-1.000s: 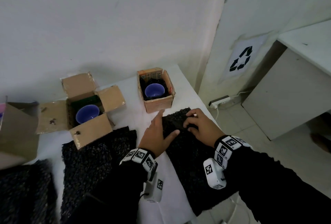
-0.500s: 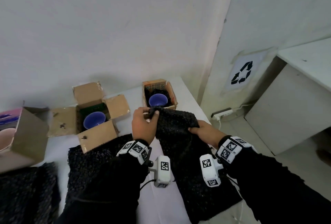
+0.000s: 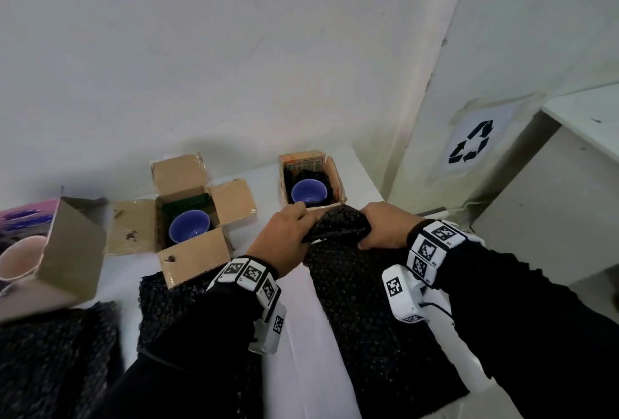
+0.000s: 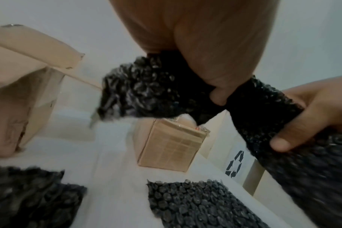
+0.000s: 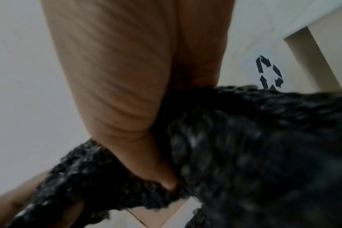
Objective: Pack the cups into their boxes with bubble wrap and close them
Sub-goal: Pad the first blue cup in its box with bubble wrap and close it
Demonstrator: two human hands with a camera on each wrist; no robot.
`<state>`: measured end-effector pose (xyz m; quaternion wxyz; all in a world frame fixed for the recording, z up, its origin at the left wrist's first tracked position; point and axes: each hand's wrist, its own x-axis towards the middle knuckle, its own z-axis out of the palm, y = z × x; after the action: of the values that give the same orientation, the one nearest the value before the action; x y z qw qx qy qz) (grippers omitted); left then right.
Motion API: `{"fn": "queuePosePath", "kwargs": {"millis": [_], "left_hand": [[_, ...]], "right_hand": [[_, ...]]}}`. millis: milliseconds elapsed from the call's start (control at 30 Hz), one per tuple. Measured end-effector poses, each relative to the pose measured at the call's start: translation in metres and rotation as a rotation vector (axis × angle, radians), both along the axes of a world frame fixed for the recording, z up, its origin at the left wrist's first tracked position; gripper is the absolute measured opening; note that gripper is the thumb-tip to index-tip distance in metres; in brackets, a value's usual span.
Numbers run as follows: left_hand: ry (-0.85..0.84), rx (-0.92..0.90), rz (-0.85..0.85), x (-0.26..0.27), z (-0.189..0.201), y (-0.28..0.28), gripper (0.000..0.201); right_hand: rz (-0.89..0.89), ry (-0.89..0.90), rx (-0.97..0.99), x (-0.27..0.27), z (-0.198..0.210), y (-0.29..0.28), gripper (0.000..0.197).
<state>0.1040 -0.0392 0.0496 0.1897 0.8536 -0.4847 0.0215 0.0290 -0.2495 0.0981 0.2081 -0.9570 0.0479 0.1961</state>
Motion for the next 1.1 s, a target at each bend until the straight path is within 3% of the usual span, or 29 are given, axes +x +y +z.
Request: {"fn": "queuePosePath", "kwargs": {"millis": [67, 200, 300, 367, 400, 500, 567, 600, 767, 867, 967, 1100], "left_hand": [[0.071, 0.009, -0.004, 0.002, 0.003, 0.0, 0.029], [0.193, 0.121, 0.103, 0.006, 0.008, 0.004, 0.018], [0.105, 0.19, 0.148, 0.013, 0.005, 0.014, 0.041], [0.062, 0.161, 0.161, 0.013, 0.003, 0.02, 0.066], [0.047, 0.14, 0.182, 0.013, 0.002, 0.021, 0.068], [0.064, 0.037, 0.31, 0.024, -0.005, 0.019, 0.041], [0.116, -0.03, 0.376, 0.031, -0.007, 0.017, 0.035], [0.117, -0.027, 0.384, 0.034, -0.007, 0.017, 0.04], [-0.095, 0.311, 0.324, 0.041, -0.009, 0.003, 0.052], [-0.174, 0.336, 0.28, 0.04, -0.021, -0.007, 0.034], [-0.227, 0.24, 0.295, 0.046, -0.03, -0.01, 0.04], [-0.287, 0.229, 0.305, 0.053, -0.029, -0.013, 0.029]], "right_hand": [[-0.043, 0.029, 0.015, 0.001, -0.001, -0.004, 0.018], [-0.198, 0.085, 0.312, 0.011, -0.005, -0.007, 0.023], [-0.163, 0.09, 0.295, 0.024, -0.001, -0.011, 0.013], [-0.092, 0.086, 0.197, 0.035, 0.006, -0.017, 0.032], [-0.077, 0.08, 0.204, 0.042, 0.009, -0.02, 0.042], [-0.129, 0.029, 0.359, 0.068, 0.016, -0.017, 0.036], [-0.084, -0.073, 0.198, 0.088, 0.015, -0.017, 0.014], [-0.024, -0.149, 0.075, 0.097, 0.014, -0.018, 0.012], [0.14, -0.482, -0.273, 0.136, -0.006, -0.005, 0.027], [0.146, -0.589, -0.339, 0.153, -0.02, 0.008, 0.027], [0.156, -0.644, -0.314, 0.168, -0.035, 0.02, 0.029], [0.249, -0.65, -0.292, 0.181, -0.049, 0.03, 0.027]]}}
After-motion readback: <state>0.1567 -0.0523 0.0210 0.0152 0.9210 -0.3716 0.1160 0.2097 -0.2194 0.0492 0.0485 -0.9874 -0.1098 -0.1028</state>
